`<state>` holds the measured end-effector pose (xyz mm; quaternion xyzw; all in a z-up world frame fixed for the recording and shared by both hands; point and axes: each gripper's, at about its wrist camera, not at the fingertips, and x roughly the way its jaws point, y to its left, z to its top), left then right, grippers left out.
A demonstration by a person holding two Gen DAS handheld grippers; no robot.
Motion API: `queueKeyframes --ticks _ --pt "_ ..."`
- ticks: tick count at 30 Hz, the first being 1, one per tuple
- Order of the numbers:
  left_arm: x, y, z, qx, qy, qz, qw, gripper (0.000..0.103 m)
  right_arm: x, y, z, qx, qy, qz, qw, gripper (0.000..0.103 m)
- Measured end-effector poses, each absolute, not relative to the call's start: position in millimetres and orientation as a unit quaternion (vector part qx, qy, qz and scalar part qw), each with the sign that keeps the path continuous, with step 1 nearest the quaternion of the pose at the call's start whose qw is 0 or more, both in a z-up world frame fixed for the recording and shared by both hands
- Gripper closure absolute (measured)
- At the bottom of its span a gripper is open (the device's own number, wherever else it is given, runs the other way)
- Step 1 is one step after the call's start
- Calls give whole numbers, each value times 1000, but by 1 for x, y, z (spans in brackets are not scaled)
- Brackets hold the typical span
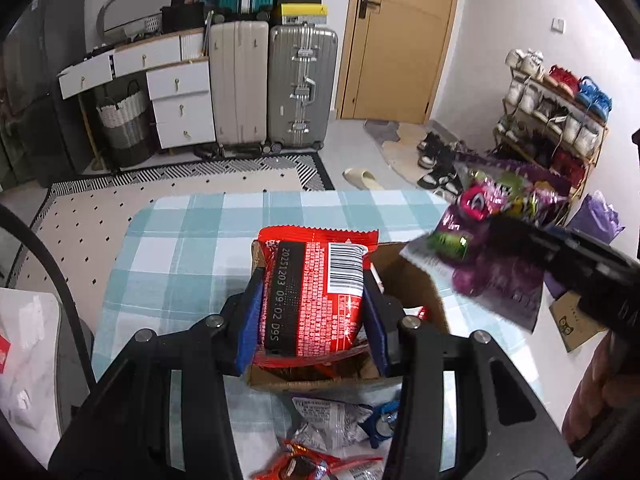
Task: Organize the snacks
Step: 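Carry both packets over the box and lower them inside, then open both grippers to release the packets and pull back from the box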
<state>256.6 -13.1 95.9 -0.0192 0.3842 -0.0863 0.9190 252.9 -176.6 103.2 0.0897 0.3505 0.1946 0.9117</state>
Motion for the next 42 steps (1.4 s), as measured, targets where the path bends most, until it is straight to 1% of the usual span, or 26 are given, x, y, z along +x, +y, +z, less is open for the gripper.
queueKeyframes --ticks 6,10,15,22,29,31,35,38,42 --pt "286 -26 62 0 400 -96 912 61 279 -166 60 60 388 169 904 71" --pt "305 -26 47 -21 412 -96 906 61 290 -159 45 36 398 170 901 71" --pt "321 -28 30 -14 427 -93 899 61 297 -155 25 15 419 167 892 71" --pt "339 -28 15 -19 439 -92 893 61 298 -157 5 -7 442 166 882 71" --pt "338 -27 12 -22 442 -91 892 61 297 -149 2 -22 444 173 879 71" --pt "337 -25 13 -18 440 -83 894 61 298 -147 2 -24 450 176 875 67" --pt "330 -19 17 -17 442 -81 893 61 294 -145 6 -40 435 161 885 50" --pt "322 -15 21 -13 436 -77 897 60 289 -149 14 -57 414 149 896 50" --pt "307 -8 30 -22 436 -73 897 60 283 -158 28 -28 404 148 902 50"
